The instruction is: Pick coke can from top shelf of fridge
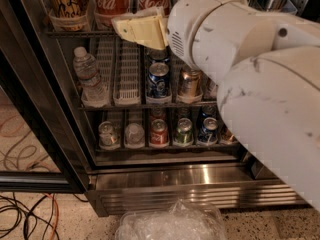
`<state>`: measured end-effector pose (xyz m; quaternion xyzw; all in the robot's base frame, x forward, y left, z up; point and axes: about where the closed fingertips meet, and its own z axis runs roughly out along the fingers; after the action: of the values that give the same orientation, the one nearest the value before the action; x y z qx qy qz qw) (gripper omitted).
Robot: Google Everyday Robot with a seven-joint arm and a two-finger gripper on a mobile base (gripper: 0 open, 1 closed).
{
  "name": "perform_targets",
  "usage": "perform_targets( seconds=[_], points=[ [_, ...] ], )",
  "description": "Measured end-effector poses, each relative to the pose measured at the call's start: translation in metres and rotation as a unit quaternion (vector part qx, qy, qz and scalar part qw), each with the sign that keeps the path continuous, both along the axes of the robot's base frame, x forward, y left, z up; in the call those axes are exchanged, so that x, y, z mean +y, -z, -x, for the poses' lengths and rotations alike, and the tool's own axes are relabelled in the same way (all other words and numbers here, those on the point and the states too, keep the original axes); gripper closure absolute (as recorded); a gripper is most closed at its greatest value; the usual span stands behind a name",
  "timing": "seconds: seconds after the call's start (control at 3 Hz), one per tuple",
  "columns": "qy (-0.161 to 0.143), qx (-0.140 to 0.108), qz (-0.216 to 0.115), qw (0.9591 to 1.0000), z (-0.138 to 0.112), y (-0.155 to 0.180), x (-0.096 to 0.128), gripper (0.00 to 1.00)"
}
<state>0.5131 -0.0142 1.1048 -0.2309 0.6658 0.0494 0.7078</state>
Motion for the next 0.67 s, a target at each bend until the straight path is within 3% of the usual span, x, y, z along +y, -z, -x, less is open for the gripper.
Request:
perform_targets(
  seconds=[0.67],
  points=[
    [-0.051, -0.008, -0.036, 0.9980, 0.000, 0.003, 0.050, 0.00]
  ],
)
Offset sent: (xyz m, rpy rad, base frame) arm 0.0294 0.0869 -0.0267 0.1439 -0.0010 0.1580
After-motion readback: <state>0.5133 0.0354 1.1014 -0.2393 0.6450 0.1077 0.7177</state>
